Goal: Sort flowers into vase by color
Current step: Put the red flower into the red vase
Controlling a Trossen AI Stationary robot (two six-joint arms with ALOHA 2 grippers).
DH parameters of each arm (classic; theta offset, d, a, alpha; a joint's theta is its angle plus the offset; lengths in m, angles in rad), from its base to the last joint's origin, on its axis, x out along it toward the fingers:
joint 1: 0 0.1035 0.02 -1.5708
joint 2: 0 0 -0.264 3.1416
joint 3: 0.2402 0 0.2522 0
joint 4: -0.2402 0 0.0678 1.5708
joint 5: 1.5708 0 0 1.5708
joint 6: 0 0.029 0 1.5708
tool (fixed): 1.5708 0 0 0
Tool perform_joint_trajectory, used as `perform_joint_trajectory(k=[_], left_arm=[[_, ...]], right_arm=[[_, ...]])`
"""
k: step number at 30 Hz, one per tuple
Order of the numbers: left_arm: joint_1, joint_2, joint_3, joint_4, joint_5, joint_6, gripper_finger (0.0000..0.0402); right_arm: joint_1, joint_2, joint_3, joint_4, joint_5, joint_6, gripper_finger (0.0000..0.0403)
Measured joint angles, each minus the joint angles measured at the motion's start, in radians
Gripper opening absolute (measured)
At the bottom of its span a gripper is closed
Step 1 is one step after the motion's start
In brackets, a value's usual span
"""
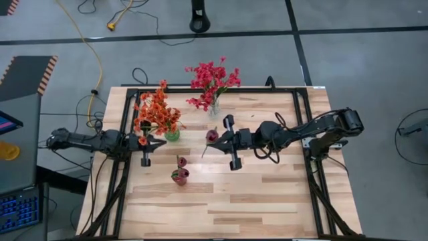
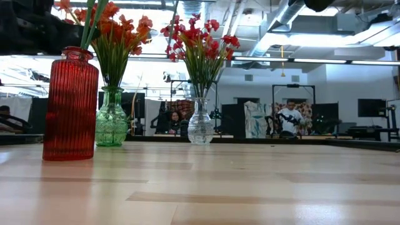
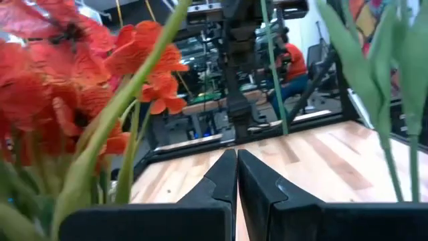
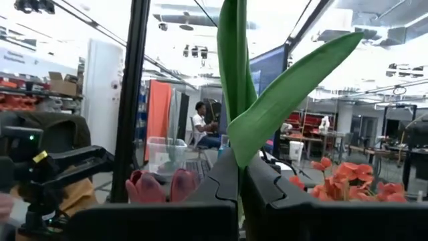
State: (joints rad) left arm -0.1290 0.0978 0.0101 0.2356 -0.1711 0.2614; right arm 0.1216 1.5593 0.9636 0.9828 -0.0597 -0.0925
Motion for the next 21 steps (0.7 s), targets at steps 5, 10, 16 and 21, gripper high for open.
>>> perform_joint_trajectory(k=[5, 10, 16, 21], left_arm=[[0.033, 0.000, 0.000, -0.014, 0.009, -0.014, 0.0000], [0.040, 0.000, 0.000, -0.019, 0.042, -0.028, 0.0000], [0.039, 0.000, 0.000, -0.020, 0.060, -0.059, 0.0000], [0.039, 0.000, -0.001, -0.024, 0.058, -0.065, 0.0000]], right_arm=[[0.018, 0.041, -0.006, 0.095, -0.001, -0.042, 0.0027], [0.029, 0.177, -0.006, 0.344, -0.029, -0.065, 0.0027], [0.026, 0.342, 0.011, 0.583, -0.028, -0.007, 0.0027], [0.022, 0.411, 0.094, 0.587, -0.042, 0.040, 0.0027]])
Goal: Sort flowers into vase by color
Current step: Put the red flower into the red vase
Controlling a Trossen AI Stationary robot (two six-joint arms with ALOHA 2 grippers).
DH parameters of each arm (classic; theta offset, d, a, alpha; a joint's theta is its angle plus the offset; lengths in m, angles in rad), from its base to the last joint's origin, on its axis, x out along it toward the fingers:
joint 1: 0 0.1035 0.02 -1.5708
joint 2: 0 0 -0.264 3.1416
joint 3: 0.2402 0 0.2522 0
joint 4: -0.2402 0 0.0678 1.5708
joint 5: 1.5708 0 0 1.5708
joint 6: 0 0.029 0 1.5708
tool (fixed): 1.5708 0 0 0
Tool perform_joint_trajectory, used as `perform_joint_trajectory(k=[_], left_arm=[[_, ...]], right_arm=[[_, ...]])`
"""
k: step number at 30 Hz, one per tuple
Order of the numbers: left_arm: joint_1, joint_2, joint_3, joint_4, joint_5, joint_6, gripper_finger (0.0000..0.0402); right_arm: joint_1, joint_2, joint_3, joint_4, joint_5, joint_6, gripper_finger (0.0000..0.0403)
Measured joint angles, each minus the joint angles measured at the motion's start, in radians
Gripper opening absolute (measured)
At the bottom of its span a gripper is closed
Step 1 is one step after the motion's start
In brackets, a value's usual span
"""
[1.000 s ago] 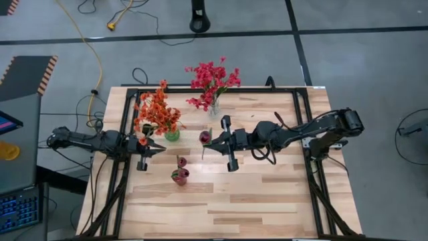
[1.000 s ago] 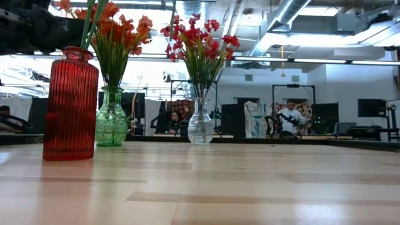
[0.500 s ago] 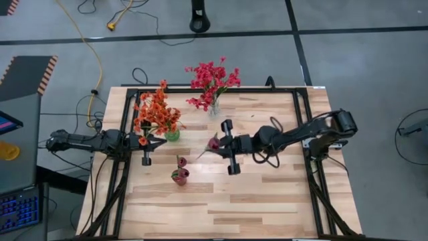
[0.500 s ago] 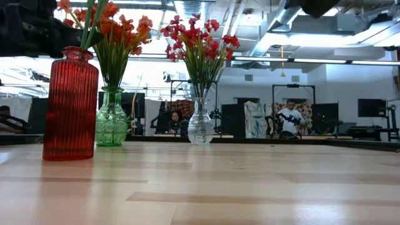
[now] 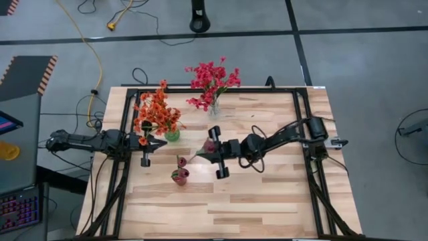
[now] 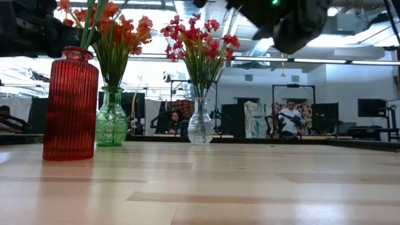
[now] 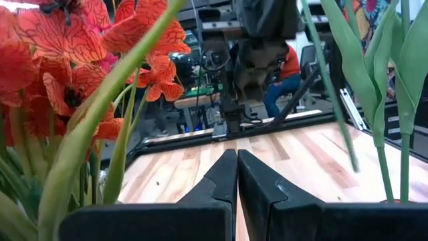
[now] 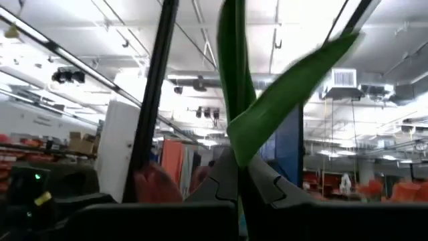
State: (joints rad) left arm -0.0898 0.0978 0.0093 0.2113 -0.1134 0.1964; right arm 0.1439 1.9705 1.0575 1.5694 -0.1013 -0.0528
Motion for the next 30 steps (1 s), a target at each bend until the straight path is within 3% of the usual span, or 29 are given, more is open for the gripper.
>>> perform_joint_trajectory(k=[15, 30], left_arm=[[0.000, 0.000, 0.000, -0.022, -0.006, -0.021, 0.0000], [0.000, 0.000, -0.001, -0.021, -0.006, -0.021, 0.0000]], right_arm=[[0.004, 0.131, 0.163, -0.020, -0.047, 0.087, 0.0027], [0.004, 0.140, 0.168, -0.050, -0.050, 0.109, 0.0027]])
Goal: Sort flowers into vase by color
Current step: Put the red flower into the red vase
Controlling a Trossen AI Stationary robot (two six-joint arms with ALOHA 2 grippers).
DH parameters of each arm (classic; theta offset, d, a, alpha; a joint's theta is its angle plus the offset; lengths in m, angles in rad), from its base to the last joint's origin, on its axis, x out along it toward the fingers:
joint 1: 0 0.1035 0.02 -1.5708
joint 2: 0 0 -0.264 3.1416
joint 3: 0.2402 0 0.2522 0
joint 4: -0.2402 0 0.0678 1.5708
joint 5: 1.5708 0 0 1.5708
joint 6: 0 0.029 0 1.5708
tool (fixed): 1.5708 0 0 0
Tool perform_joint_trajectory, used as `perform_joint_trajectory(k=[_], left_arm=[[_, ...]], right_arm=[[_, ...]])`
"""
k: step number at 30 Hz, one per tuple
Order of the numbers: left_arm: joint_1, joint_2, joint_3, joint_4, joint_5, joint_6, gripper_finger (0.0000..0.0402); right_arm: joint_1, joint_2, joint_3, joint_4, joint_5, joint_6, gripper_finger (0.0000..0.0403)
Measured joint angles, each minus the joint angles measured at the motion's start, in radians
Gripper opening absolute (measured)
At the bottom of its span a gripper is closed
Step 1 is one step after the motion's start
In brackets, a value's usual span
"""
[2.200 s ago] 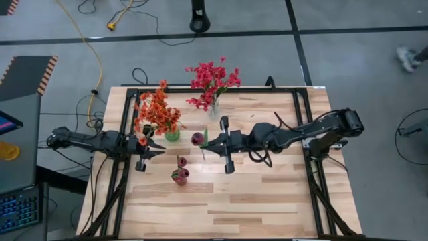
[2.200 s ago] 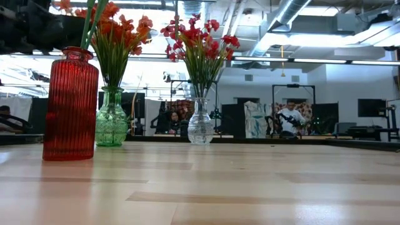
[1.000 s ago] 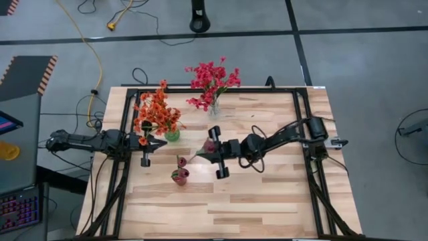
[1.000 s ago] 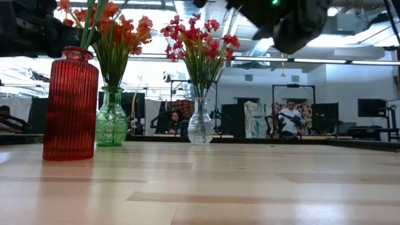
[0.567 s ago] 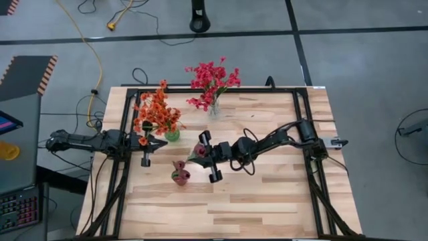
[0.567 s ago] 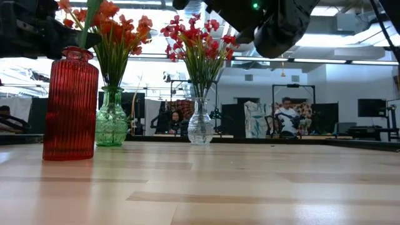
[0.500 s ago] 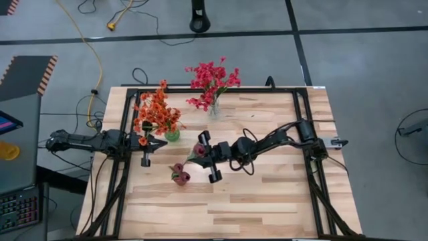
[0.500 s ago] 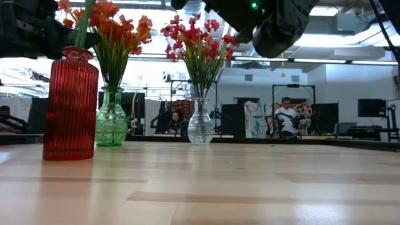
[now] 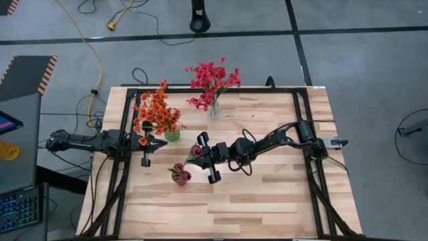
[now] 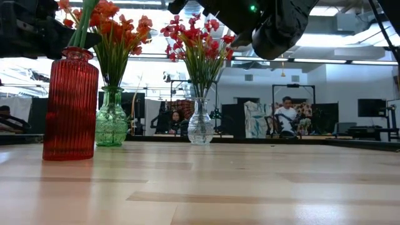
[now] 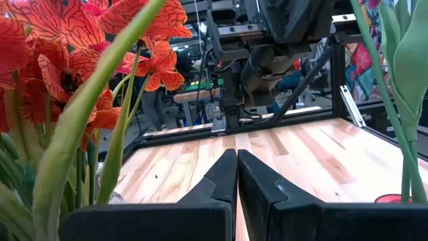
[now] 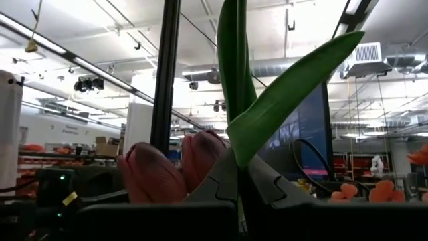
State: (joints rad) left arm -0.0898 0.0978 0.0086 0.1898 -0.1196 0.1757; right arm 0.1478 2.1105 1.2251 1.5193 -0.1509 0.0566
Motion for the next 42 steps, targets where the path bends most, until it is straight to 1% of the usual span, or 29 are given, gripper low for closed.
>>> perform_joint_trajectory(k=[9, 13, 19, 24, 36, 42], left_arm=[[0.000, 0.000, 0.000, 0.000, 0.000, 0.000, 0.0000], [0.000, 0.000, 0.000, 0.000, 0.000, 0.000, 0.0000], [0.000, 0.000, 0.000, 0.000, 0.000, 0.000, 0.0000], [0.000, 0.000, 0.000, -0.007, 0.000, 0.000, 0.0000], [0.000, 0.000, 0.000, -0.021, 0.003, 0.000, 0.0000], [0.000, 0.000, 0.000, -0.020, 0.003, 0.000, 0.0000]], right_arm=[[-0.034, 0.000, 0.000, -0.017, -0.004, 0.109, 0.0027], [-0.040, 0.000, 0.000, -0.058, -0.005, 0.112, 0.0027], [-0.040, 0.000, 0.026, -0.064, -0.007, 0.111, 0.0027], [-0.045, -0.001, 0.048, -0.079, -0.036, 0.112, 0.0027], [-0.045, -0.003, 0.054, -0.087, -0.041, 0.112, 0.0027], [-0.051, -0.004, 0.078, -0.152, -0.090, 0.119, 0.0027]])
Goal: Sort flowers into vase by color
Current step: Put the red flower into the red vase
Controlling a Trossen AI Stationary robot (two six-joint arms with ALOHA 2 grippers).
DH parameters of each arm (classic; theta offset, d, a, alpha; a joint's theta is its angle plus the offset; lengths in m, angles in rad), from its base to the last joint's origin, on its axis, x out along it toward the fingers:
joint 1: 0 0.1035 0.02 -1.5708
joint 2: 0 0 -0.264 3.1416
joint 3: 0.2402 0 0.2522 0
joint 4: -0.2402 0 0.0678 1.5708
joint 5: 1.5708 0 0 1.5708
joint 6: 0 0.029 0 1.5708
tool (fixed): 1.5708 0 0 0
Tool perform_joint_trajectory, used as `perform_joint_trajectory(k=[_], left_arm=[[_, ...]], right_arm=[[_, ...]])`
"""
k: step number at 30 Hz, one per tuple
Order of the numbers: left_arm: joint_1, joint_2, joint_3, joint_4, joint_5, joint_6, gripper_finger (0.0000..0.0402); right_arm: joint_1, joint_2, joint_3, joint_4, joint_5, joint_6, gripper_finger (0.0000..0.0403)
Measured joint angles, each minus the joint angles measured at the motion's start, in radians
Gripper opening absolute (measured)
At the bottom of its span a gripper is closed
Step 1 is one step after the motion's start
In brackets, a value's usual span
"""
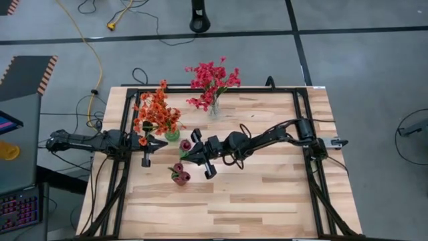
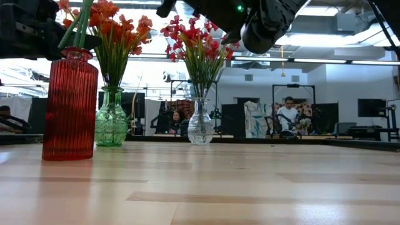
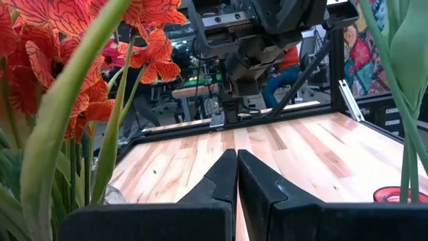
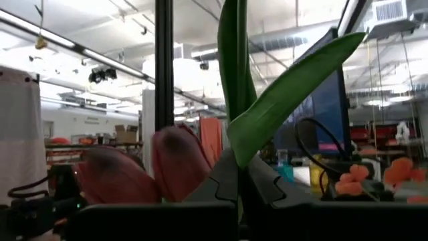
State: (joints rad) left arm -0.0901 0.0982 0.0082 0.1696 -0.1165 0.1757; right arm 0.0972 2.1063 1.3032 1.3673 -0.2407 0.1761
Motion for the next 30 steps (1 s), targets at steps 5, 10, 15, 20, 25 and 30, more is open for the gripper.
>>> perform_joint_trajectory(k=[5, 10, 15, 20, 25, 30], left_arm=[[0.000, 0.000, 0.000, 0.000, 0.000, 0.000, 0.0000], [0.000, 0.000, 0.000, 0.000, 0.001, 0.000, 0.0000], [0.000, 0.000, 0.000, 0.000, 0.001, 0.000, 0.0000], [0.000, 0.000, 0.000, 0.000, 0.002, 0.000, 0.0000], [0.000, 0.000, 0.000, 0.000, 0.003, 0.000, 0.0000], [0.000, 0.000, 0.000, -0.002, 0.003, 0.000, 0.0000]], right_arm=[[-0.004, -0.002, 0.031, -0.084, -0.023, 0.000, 0.0027], [-0.008, -0.002, 0.050, -0.089, -0.048, 0.000, 0.0027], [-0.009, -0.002, 0.070, -0.091, -0.049, 0.000, 0.0027], [-0.009, -0.002, 0.086, -0.108, -0.050, 0.000, 0.0027], [-0.015, -0.003, 0.087, -0.115, -0.064, 0.005, 0.0027], [-0.030, -0.052, 0.087, -0.222, -0.091, 0.026, 0.0027]])
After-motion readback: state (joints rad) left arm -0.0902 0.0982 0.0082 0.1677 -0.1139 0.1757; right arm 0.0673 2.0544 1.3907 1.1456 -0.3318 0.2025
